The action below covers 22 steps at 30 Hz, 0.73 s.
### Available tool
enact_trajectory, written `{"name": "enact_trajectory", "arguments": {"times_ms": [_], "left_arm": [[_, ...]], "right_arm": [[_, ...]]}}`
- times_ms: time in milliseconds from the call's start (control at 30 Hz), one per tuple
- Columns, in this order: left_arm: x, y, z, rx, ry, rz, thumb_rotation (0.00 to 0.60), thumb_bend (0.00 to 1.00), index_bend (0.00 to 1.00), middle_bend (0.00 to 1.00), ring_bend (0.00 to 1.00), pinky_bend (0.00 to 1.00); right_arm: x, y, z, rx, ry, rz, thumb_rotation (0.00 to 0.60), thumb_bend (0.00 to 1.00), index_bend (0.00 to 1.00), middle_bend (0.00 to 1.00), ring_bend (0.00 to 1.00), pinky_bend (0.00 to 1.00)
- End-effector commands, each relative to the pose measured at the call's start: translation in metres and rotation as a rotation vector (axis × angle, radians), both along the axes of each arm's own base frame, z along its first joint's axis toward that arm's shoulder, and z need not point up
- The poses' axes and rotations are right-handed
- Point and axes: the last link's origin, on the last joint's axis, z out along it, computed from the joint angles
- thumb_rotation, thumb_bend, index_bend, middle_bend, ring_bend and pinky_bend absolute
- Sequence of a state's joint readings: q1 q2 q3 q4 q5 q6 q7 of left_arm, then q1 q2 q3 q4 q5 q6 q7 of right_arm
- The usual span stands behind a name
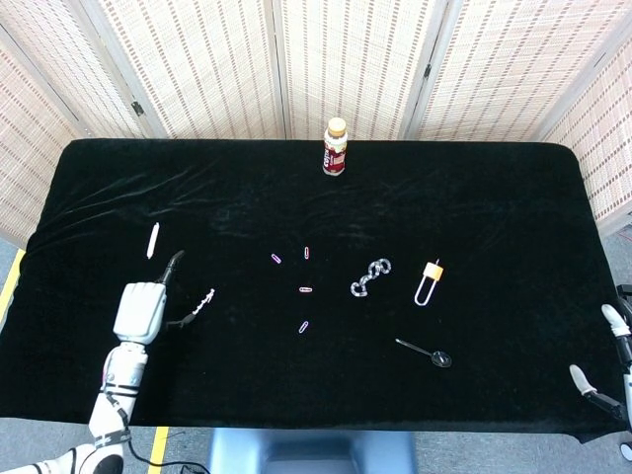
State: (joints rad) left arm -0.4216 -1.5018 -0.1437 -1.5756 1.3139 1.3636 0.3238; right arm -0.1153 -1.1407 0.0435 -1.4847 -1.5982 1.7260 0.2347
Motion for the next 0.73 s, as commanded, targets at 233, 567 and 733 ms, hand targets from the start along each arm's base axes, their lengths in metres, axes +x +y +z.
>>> {"name": "enact_trajectory", "arguments": {"times_ms": [233,567,733], "left_arm": [[-0.07,-0.114,0.079,0.079,0.085,-0.034,0.6,0.15,0.0,0.0,0.0,0.0],[-0.106,-0.17,0.085,0.08,0.156,0.123,0.6,0.14,0.0,0.0,0.0,0.0],[-0.102,-0.177,0.086,0.091,0.15,0.089,0.6,0.14,0.0,0.0,0.0,0.0]], "right_arm": [[0.01,0.006,-0.013,0.009,0.049,0.018,0.6,0.29,0.0,0.0,0.0,0.0],[0.022,0.013,-0.03,0.054,0.104,0.061,0.6,0.29,0.0,0.0,0.0,0.0],[0.025,0.019,-0.034,0.057,0.121,0.081,0.6,0.29,0.0,0.0,0.0,0.0]]}}
